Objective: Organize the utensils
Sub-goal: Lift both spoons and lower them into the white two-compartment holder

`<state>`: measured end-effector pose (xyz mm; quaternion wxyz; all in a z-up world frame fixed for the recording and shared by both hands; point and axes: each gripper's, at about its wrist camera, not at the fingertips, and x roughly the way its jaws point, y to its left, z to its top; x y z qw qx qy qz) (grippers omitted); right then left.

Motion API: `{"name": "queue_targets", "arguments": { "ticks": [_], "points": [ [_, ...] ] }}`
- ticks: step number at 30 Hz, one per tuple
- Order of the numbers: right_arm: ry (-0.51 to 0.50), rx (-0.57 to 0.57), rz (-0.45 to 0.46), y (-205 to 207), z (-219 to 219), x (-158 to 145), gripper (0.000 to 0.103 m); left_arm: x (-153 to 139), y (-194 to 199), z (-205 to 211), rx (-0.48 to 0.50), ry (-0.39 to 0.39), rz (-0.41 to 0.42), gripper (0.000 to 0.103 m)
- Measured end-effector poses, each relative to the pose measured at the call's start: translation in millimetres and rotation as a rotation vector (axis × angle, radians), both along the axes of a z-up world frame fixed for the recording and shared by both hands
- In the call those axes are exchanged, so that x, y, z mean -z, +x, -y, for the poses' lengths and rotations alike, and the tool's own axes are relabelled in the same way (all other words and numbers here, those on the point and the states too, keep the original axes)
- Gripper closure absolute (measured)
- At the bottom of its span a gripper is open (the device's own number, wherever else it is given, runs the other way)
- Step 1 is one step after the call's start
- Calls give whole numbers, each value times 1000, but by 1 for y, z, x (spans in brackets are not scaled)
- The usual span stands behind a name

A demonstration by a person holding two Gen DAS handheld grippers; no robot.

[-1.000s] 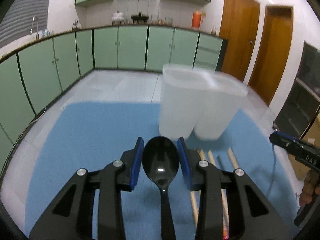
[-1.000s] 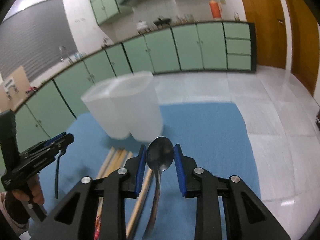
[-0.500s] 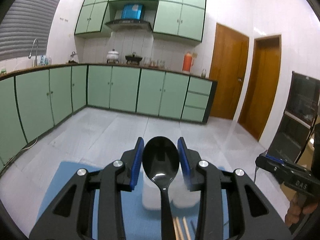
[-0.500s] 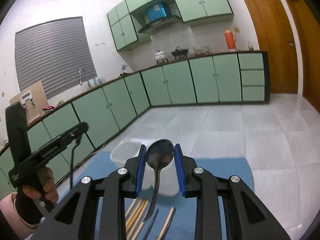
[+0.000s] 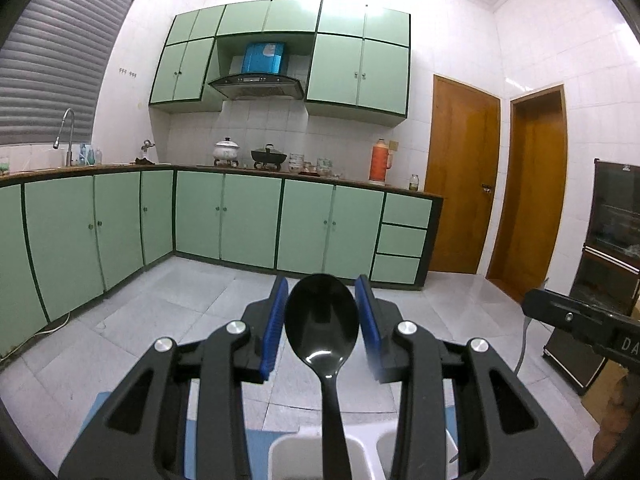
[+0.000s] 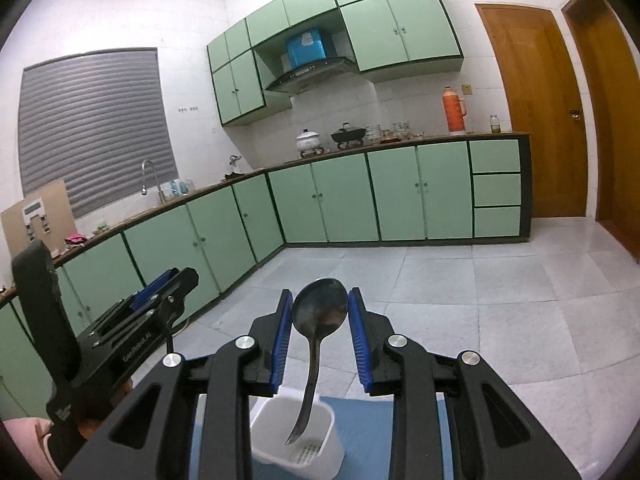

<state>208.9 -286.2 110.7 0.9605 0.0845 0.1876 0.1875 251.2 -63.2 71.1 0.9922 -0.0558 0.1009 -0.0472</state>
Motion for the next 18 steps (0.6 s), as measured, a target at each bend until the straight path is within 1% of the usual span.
{"name": "queue_targets", "arguments": {
  "ticks": [3, 7, 13, 18],
  "points": [
    [-36, 13, 1, 14, -9, 8, 75, 6, 13, 0, -6, -10, -11, 70],
    [-54, 18, -2, 27, -20, 20, 75, 19, 18, 2, -12, -13, -21, 70],
    [-95, 28, -20, 36, -37, 42, 75, 39, 22, 0, -24, -2, -49, 70],
    [-102, 16, -50, 38, -42, 62, 75, 53, 23, -4, -35, -9, -77, 70]
  ]
}}
